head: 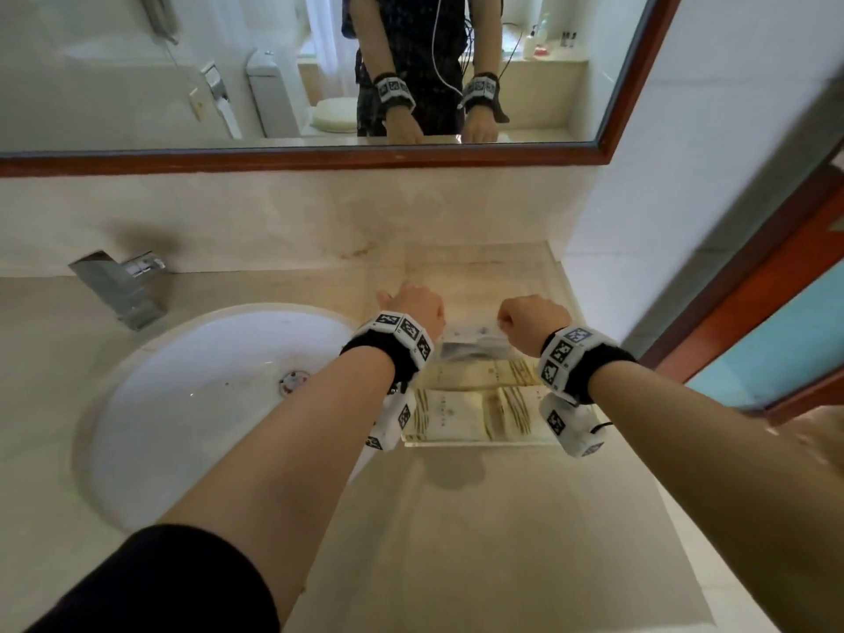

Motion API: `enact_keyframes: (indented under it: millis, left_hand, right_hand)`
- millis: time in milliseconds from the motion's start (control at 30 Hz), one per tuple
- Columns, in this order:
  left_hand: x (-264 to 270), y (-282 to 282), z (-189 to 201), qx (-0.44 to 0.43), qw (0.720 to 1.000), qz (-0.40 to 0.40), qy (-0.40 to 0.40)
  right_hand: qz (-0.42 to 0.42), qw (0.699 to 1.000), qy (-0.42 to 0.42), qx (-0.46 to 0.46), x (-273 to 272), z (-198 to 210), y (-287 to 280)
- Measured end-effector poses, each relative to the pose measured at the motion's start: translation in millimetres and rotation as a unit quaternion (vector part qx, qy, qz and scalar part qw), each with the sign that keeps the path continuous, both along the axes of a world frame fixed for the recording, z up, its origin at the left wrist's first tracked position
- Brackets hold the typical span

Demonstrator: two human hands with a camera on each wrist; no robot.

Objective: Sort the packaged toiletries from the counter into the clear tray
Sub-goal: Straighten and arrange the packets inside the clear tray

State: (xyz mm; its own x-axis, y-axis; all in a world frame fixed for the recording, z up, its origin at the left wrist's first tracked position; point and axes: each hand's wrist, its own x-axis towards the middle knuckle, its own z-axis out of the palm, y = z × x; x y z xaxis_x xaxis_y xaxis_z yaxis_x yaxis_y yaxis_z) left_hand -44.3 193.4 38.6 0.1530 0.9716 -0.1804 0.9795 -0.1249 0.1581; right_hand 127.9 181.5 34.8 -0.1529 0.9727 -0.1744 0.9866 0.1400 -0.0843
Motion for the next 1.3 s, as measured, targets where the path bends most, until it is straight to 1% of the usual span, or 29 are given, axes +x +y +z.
enact_keyframes:
  millis: [200,400,467,533,600,733,900,1067,1133,1233,1300]
  left_hand:
    - [12,-8,-7,-0.050,0.999,-0.004,0.007]
    - [7,-13,-16,-0.046,0.999,-0.003,-0.024]
    - [5,-16,-20,-0.058,0.998,-0.024,-0.006]
    - [4,-20,-25,-0.062,0.996,-0.051,0.029]
    - [3,-22,-29,-0.060,0.995,-0.063,0.052]
    - [0,-21,-34,-0.071,0.994,-0.066,0.054]
    - [2,-21,-35,-0.063,0.994,-0.062,0.068]
    - [3,-22,-31,-0.063,0.992,-0.078,0.074]
    - [2,-23,-30,-0.059,0.992,-0.089,0.067]
    - [0,-23,-28,-0.027,0.995,-0.089,0.021]
    - [-1,-23,-23,-0.021,0.995,-0.092,-0.027]
  right_hand:
    - [-0.024,0.999,0.009,-0.029,8,-11,-13]
    - [-0.034,0.998,0.009,-0.053,7,-13,-14]
    - [-0.036,0.996,-0.005,-0.079,5,-17,-15]
    - [-0.035,0.994,-0.018,-0.100,2,-20,-16]
    - [-0.036,0.994,-0.021,-0.105,2,-22,-17]
    - [-0.035,0.993,-0.029,-0.107,1,-23,-16]
    - [-0.020,0.993,-0.043,-0.106,0,-26,-17]
    - [-0.014,0.992,-0.025,-0.119,2,-24,-17]
    - [-0.023,0.993,-0.002,-0.118,4,-22,-17]
    - [-0.032,0.994,0.069,-0.074,10,-20,-19]
    - [-0.031,0.994,0.088,-0.049,11,-19,-20]
